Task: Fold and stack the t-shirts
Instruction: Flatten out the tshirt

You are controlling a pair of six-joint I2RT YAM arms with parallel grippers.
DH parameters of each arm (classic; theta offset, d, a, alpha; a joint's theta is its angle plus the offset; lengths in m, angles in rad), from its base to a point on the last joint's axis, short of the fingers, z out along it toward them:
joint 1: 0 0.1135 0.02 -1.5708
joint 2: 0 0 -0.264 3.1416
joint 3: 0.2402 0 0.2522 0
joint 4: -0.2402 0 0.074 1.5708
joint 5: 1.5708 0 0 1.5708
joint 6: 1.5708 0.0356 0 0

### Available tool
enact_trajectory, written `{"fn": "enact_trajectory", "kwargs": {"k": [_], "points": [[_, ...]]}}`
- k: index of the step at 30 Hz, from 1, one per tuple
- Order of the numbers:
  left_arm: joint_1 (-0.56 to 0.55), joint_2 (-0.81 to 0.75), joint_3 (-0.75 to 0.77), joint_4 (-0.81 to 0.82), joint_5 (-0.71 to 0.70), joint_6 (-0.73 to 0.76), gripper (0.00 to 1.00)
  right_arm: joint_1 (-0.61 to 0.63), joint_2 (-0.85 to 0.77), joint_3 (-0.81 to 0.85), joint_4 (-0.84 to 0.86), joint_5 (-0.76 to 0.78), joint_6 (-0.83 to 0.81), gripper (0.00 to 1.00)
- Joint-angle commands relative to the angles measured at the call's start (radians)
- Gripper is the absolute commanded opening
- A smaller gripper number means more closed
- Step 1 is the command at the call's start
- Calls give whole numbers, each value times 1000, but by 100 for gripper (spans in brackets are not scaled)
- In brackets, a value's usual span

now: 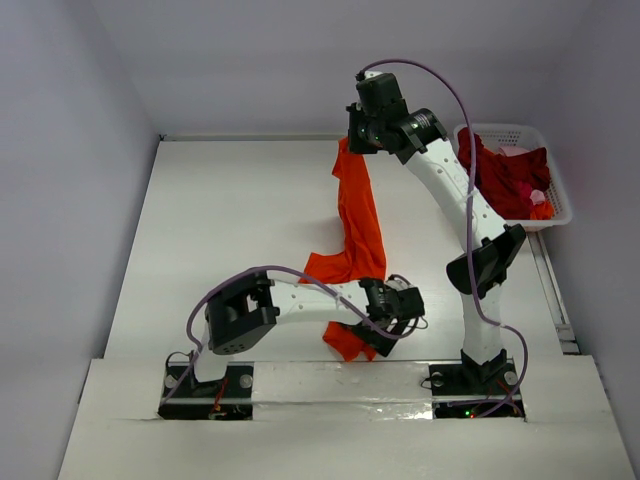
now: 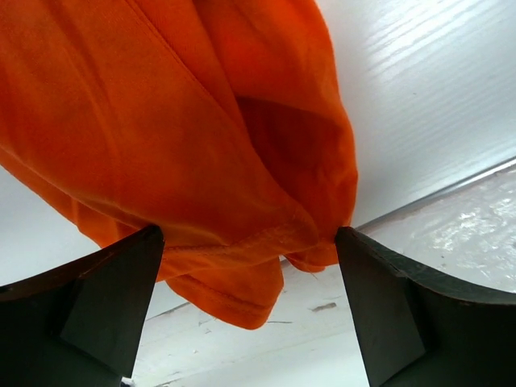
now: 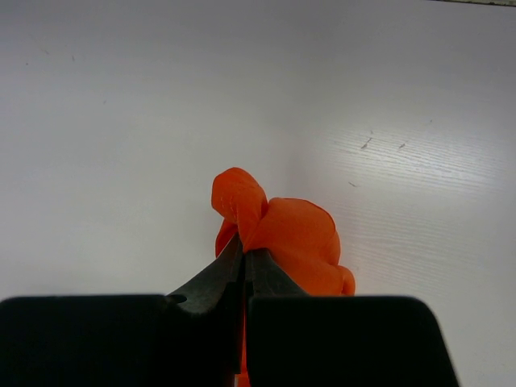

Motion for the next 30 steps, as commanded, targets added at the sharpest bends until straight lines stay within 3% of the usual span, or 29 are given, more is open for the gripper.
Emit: {"fn": "enact_trajectory", "kwargs": {"k": [1, 30], "points": [[-4, -1, 36, -41, -37, -12, 86, -5, -55, 14, 58, -11, -11, 0], [-77, 96, 140, -211, -228, -69, 81, -14, -42, 26, 61, -31, -9, 0]]}}
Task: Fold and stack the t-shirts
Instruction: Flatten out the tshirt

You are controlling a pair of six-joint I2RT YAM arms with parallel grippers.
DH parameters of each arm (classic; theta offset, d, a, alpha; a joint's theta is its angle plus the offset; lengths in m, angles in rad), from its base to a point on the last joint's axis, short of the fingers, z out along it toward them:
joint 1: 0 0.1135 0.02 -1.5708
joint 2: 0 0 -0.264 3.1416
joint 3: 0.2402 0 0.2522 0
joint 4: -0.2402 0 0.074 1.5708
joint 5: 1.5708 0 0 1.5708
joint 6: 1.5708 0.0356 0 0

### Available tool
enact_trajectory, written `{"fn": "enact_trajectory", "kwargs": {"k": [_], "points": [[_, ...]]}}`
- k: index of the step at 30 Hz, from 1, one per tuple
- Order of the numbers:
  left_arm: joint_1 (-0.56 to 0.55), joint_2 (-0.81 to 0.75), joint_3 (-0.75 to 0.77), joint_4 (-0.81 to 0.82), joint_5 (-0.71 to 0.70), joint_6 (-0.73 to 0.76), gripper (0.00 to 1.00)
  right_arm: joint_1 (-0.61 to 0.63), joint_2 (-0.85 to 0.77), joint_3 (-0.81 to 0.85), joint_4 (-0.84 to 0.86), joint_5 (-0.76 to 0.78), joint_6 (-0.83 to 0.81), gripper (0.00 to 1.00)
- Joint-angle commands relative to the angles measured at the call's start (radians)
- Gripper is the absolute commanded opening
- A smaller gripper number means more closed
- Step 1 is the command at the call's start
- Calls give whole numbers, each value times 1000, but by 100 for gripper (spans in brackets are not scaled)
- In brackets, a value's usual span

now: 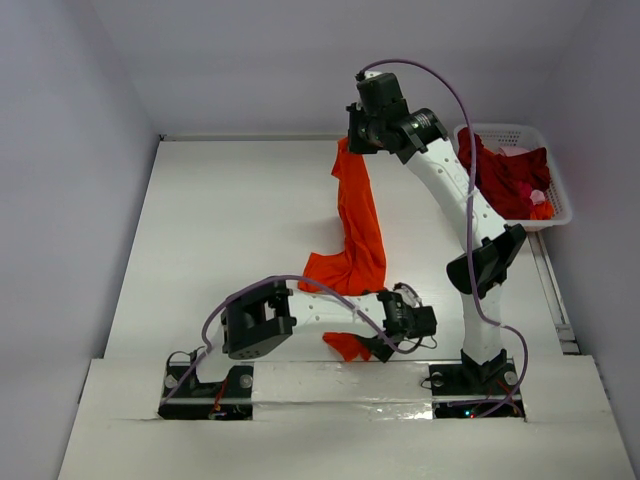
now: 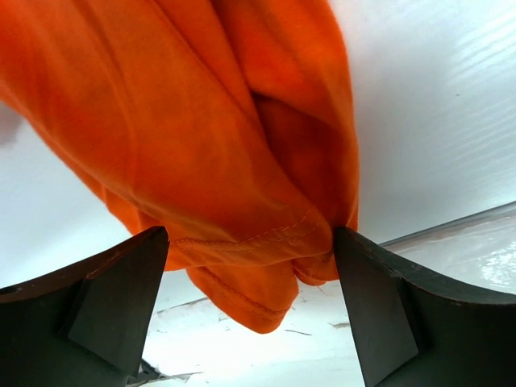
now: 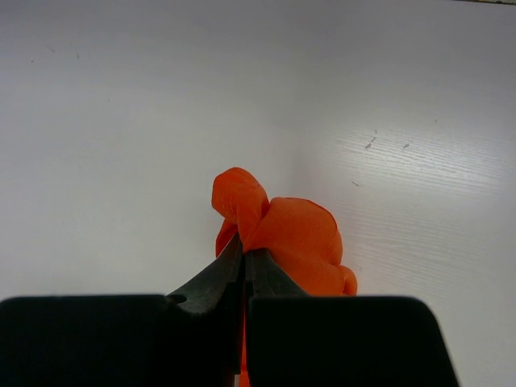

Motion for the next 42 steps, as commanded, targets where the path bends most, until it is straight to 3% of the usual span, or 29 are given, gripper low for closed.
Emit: {"fn": "enact_trajectory", "kwargs": {"k": [1, 13, 26, 42], "points": [[-15, -7, 42, -76, -66, -36, 81, -10, -44, 20, 62, -13, -9, 0], [-76, 80, 216, -183, -164, -36, 81, -10, -53, 9, 66, -12, -9, 0], [-76, 103, 217, -219, -230, -91, 81, -10, -136, -130, 136, -15, -4, 0], [-76, 156, 275, -219, -258, -80, 79, -10, -128, -122, 136, -24, -3, 0]]}}
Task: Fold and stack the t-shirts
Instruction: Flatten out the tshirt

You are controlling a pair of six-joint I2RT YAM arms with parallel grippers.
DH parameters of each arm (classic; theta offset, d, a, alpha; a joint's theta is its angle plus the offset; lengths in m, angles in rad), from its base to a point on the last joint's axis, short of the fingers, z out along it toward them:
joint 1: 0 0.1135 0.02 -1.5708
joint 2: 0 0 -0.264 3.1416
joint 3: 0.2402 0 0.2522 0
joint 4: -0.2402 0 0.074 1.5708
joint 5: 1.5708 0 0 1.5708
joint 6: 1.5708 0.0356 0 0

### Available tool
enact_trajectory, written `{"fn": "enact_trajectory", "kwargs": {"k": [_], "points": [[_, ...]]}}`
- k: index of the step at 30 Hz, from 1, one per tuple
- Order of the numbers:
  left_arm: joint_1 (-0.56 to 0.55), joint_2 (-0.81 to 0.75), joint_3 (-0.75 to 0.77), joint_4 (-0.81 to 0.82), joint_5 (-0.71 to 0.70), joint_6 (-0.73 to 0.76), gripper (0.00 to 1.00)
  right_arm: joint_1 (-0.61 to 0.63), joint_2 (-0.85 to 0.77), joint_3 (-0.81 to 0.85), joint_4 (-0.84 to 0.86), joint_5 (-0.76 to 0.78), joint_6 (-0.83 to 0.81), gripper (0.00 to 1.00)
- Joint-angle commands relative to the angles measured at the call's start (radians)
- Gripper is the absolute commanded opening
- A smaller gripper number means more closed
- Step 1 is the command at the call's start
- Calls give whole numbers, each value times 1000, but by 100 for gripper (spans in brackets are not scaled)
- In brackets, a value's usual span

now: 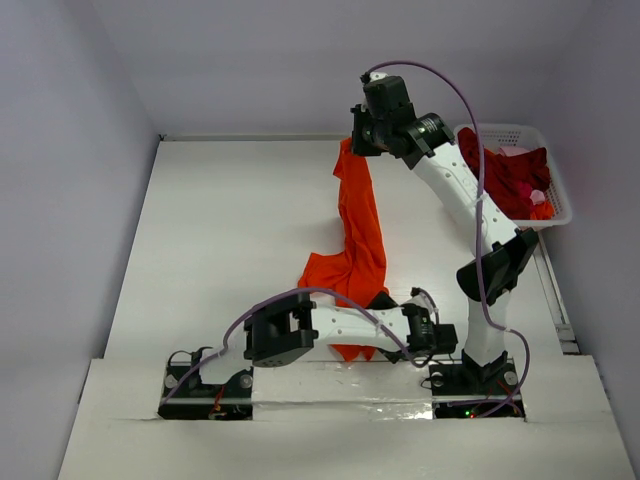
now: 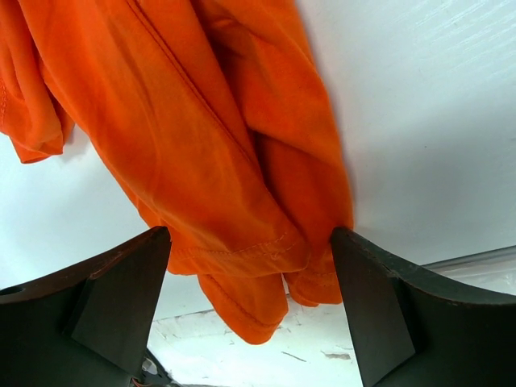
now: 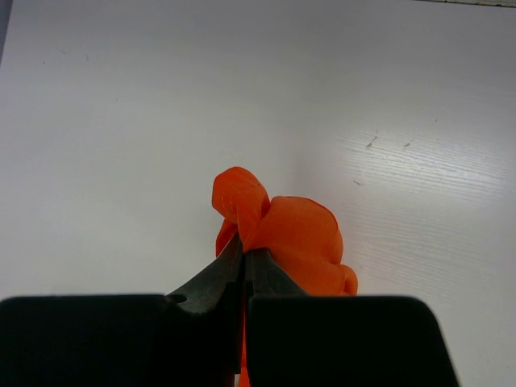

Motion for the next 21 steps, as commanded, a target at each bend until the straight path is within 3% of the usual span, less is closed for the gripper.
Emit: {"fn": "enact_trajectory", "kwargs": {"k": [1, 21], "points": [[2, 0, 44, -36, -43, -17, 79, -6, -41, 7, 64, -14, -3, 0], [2, -19, 15, -36, -75, -54, 79, -6, -37, 10, 71, -17, -5, 0]]}}
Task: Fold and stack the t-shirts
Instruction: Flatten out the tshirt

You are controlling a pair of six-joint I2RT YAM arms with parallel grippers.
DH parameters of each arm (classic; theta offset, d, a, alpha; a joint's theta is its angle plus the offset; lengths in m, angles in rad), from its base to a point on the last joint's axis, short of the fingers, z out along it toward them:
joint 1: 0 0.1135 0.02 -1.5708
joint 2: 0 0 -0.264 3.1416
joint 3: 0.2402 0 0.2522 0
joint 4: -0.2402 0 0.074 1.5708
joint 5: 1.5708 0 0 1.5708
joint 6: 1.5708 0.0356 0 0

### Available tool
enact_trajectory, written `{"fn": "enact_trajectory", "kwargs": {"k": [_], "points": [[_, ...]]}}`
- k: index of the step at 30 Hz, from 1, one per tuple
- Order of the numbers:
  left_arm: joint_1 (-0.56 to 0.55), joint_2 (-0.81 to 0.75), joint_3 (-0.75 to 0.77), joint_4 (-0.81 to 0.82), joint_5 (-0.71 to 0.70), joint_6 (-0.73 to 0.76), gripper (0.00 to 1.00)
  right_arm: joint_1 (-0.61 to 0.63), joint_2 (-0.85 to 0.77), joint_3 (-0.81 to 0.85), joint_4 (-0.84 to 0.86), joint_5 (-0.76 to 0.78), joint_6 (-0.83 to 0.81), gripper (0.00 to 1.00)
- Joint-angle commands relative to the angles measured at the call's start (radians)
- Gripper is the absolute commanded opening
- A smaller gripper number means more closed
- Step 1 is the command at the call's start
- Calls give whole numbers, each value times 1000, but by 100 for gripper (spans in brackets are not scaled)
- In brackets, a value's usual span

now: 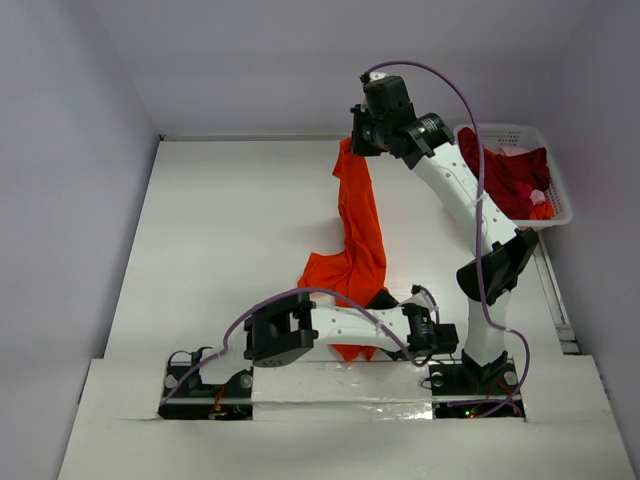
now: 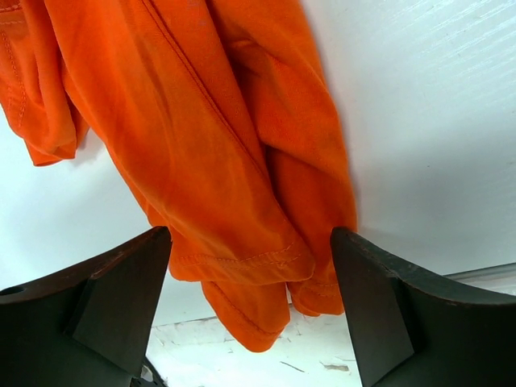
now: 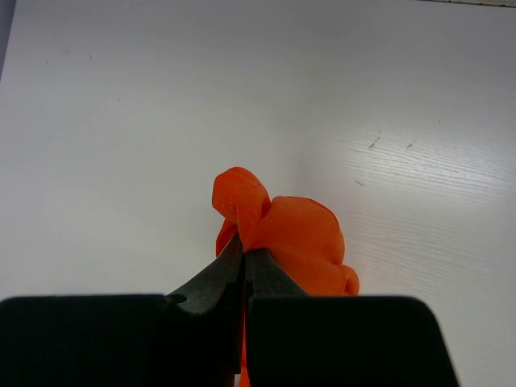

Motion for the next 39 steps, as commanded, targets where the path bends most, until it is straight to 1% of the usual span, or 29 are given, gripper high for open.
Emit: {"fn": "enact_trajectory", "kwargs": {"k": [1, 2, 3, 5, 14, 15, 18, 29, 35, 39], "points": [[2, -22, 1, -36, -26, -31, 78, -6, -37, 8, 67, -9, -6, 0], [2, -23, -3, -36, -23, -31, 75, -6, -37, 8, 68, -8, -6, 0], [2, -23, -8, -36, -14, -32, 70, -6, -37, 7, 68, -8, -6, 0], [2, -31, -25, -36, -6, -37, 65, -6, -37, 5, 68, -8, -6, 0], [2, -50, -94, -36, 26, -47, 61, -6, -38, 7, 73, -9, -8, 0], [2, -50, -94, -36, 27, -47, 59, -6, -35, 8, 73, -9, -8, 0], [2, -54, -82, -36, 24, -44, 57, -6, -35, 8, 73, -12, -8, 0], [-7, -62, -37, -37, 14, -21, 56, -6, -24, 15, 73, -17, -9, 0], [-17, -74, -40, -37, 4, -24, 54, -6, -18, 21, 71, -20, -9, 0], [-26, -74, -68, -37, -15, -34, 53, -6, -15, 28, 70, -23, -9, 0]]}}
